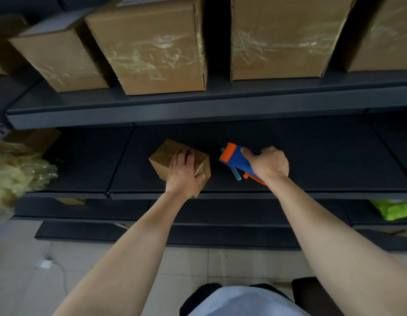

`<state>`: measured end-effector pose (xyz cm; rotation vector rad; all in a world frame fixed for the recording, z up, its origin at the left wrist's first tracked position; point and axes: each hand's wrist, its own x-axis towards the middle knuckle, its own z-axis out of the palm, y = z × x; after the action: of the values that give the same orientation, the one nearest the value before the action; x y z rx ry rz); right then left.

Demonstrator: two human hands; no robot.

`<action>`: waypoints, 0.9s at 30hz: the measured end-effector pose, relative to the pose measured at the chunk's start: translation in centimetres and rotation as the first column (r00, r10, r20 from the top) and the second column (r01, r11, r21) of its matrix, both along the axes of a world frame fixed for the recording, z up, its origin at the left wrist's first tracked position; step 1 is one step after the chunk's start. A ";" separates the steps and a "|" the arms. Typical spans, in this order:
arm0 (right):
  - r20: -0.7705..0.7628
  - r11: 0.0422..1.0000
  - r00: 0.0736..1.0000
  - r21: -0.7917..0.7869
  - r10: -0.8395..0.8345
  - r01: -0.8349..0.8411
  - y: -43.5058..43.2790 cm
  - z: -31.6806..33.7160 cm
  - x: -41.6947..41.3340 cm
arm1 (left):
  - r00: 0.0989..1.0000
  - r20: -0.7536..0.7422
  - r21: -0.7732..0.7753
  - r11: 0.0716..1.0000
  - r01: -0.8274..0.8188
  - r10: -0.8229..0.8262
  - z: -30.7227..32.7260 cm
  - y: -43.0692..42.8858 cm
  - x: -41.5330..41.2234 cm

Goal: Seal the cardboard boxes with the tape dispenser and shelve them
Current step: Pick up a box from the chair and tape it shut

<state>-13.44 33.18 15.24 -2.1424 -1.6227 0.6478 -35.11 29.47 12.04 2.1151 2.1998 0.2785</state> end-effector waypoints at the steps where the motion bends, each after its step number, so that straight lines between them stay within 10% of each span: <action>1: -0.012 1.000 1.000 -0.001 0.006 -0.006 0.0 0.1 -0.3 | 1.000 0.022 0.004 1.000 0.010 -0.010 0.1 -0.1 -0.1; 18: -0.254 0.991 0.959 0.012 -0.123 0.131 -1.7 0.3 -0.5 | 0.896 0.388 -0.236 0.917 0.323 -0.216 3.1 0.3 -4.5; 23: -0.294 0.989 0.945 0.010 -0.140 0.150 -2.3 0.4 -1.2 | 0.787 0.617 -0.237 0.953 0.186 0.000 3.7 0.2 -4.5; 27: -0.305 0.990 0.944 0.024 -0.127 0.141 -2.5 0.8 -1.6 | 0.966 0.258 -0.174 0.984 0.042 0.004 2.9 -0.4 -3.9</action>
<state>-15.09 30.63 16.02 -1.9854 -1.3046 0.8402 -38.98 29.03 14.90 1.8867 1.9767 0.3217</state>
